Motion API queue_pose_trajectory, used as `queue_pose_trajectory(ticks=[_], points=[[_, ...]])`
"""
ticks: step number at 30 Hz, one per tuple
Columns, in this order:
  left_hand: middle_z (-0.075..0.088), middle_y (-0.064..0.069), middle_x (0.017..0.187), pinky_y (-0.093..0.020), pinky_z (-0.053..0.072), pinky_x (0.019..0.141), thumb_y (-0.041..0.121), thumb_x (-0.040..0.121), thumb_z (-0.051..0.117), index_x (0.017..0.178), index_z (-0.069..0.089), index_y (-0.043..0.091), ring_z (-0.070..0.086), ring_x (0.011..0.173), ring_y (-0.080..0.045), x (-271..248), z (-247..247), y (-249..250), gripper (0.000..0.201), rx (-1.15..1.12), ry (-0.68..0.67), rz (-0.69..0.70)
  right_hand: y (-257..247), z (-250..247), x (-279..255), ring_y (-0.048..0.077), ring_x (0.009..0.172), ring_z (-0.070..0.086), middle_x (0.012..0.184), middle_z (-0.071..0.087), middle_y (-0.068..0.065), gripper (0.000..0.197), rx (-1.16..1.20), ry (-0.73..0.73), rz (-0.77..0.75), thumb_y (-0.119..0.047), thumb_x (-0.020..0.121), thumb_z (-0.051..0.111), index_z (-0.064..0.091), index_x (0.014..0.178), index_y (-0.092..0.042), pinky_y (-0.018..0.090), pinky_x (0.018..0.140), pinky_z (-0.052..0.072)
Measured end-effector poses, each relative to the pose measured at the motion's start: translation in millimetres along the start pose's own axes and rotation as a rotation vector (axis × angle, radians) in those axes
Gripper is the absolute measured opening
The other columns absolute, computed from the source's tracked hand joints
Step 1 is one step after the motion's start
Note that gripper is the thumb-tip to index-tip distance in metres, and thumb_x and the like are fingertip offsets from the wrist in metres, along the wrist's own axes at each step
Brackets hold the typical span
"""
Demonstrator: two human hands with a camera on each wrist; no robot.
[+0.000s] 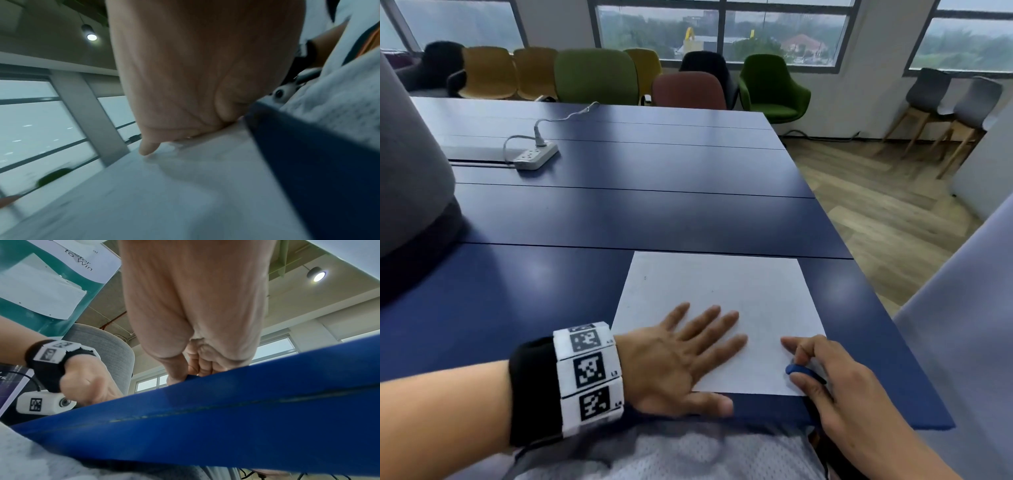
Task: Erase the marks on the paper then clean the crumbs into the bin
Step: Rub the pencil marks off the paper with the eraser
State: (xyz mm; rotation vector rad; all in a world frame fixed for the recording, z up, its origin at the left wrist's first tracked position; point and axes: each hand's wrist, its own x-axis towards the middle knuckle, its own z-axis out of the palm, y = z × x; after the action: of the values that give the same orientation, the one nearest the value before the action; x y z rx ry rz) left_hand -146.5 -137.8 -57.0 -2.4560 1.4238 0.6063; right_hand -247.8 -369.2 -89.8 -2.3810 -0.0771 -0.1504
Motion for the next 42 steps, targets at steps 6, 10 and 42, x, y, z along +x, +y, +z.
queue_pose_trajectory(ticks=[6,10,42], points=[[-0.042,-0.002,0.151,-0.045,-0.014,0.119,0.084,0.065,-0.013,0.146,-0.032,0.018,-0.038,0.138,-0.017,-13.5,-3.9,-47.8,0.106,-0.011,-0.079,-0.310,-0.4,-0.8,-0.2,-0.016,0.112,0.050,0.118,0.056,-0.030,0.035,0.004,0.002,-0.002,-0.013,0.089,0.064,0.044,0.085,-0.041,0.001,0.087,0.038],[-0.040,0.000,0.152,-0.045,-0.022,0.115,0.082,0.082,0.000,0.149,-0.027,0.031,-0.039,0.138,-0.017,3.7,-6.8,1.0,0.089,0.031,0.030,0.039,0.2,-1.4,0.3,-0.016,0.110,0.051,0.117,0.058,-0.028,0.037,-0.008,0.002,0.006,-0.012,0.087,0.066,0.044,0.084,-0.043,-0.001,0.084,0.036],[-0.001,0.012,0.164,-0.047,0.031,0.112,0.079,0.059,0.071,0.150,0.004,0.053,0.010,0.146,-0.022,24.6,-43.7,-32.9,0.116,-0.115,0.029,-0.088,-56.2,4.6,41.7,0.004,0.064,0.059,0.069,0.063,-0.010,0.004,-0.127,0.078,0.150,-0.024,0.085,0.068,0.066,0.088,-0.025,0.015,0.059,0.046]])
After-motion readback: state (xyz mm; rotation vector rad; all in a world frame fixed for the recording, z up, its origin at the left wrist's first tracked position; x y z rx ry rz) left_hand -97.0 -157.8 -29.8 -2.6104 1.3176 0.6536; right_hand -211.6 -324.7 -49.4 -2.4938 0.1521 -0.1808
